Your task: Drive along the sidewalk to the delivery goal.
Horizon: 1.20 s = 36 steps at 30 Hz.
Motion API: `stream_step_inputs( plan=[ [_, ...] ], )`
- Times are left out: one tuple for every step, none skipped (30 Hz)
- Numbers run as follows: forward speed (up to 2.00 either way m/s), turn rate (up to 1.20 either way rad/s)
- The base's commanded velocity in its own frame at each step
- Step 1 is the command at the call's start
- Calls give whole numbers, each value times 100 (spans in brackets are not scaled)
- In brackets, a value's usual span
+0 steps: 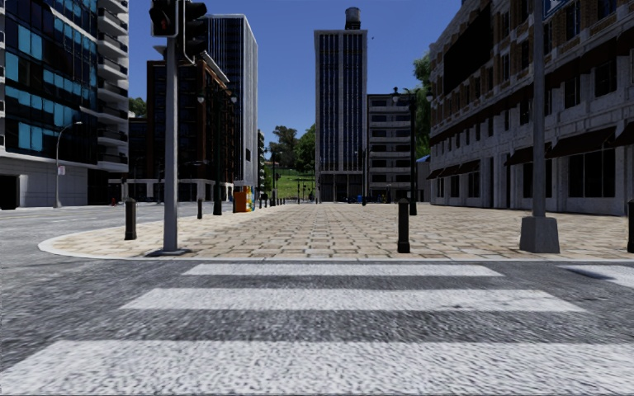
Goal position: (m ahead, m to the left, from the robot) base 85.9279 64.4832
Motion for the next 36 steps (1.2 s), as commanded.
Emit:
stream_step_inputs(
  plan=[
    [200,0],
    [200,0],
    [200,0],
    [200,0],
    [200,0],
    [200,0],
    [200,0],
    [200,0],
    [200,0],
    [200,0],
    [200,0],
    [200,0],
    [200,0],
    [200,0],
    [200,0],
    [200,0],
    [200,0],
    [200,0],
    [200,0],
    [200,0],
    [200,0],
    [200,0],
    [200,0],
    [200,0],
    [200,0],
    [200,0],
    [200,0],
    [200,0],
    [200,0],
    [200,0],
    [200,0],
    [200,0],
    [200,0],
    [200,0],
    [200,0],
    [200,0]
  ],
)
